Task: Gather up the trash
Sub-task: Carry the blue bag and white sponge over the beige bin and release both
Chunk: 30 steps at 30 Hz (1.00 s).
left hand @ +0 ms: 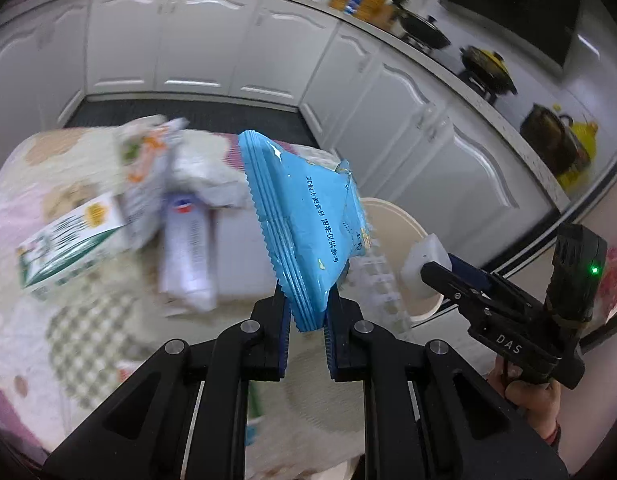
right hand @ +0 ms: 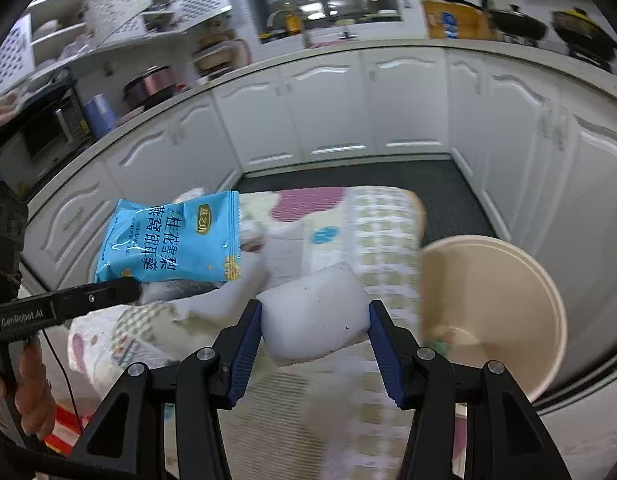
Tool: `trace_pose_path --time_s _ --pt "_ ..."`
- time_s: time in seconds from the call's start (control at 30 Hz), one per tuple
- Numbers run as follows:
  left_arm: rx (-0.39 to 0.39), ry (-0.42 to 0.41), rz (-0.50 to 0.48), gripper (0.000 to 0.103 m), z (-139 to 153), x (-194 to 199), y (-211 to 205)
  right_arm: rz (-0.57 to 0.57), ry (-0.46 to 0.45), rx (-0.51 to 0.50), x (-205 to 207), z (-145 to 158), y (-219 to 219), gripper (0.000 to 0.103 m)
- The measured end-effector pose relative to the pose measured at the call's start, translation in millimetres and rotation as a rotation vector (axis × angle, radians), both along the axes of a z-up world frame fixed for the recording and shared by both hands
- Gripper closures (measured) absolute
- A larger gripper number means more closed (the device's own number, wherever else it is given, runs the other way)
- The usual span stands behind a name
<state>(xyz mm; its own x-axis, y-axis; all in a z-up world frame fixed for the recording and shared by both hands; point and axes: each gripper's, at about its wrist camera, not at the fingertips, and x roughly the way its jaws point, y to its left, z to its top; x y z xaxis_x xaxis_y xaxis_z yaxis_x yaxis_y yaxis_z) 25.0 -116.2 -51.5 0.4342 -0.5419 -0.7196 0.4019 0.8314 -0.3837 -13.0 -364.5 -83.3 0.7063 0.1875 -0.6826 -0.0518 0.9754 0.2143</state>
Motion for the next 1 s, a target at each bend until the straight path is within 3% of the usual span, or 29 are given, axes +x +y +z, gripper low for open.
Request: trace_pose_path --time_s 0.43,0.8,0.87,0.93,1.0 --pt "0.118 -0.032 -0.125 0.091 -24.5 26.7 -132.9 -0.220 0.089 -0.027 6.5 -28.1 -90.2 0.052" --pt "0.199 -0.045 -0.185 0.091 -50.0 40.0 -196.1 -0.299 0.148 0.002 17.1 -57.9 -133.3 0.051" --pt "0.195 -0.034 -0.191 0.091 -52.8 42.0 -204.0 -0.310 0.153 0.003 18.1 -60.6 -137.4 0.046" --pt "0.179 -0.020 -0.197 0.089 -55.2 44.1 -209.9 -0.331 0.157 -0.005 17.8 -62.5 -142.1 0.043" --pt "0.160 0.005 -0.203 0.078 -57.4 46.2 -213.3 -0.344 0.170 -0.016 16.7 -64.5 -145.2 0.038"
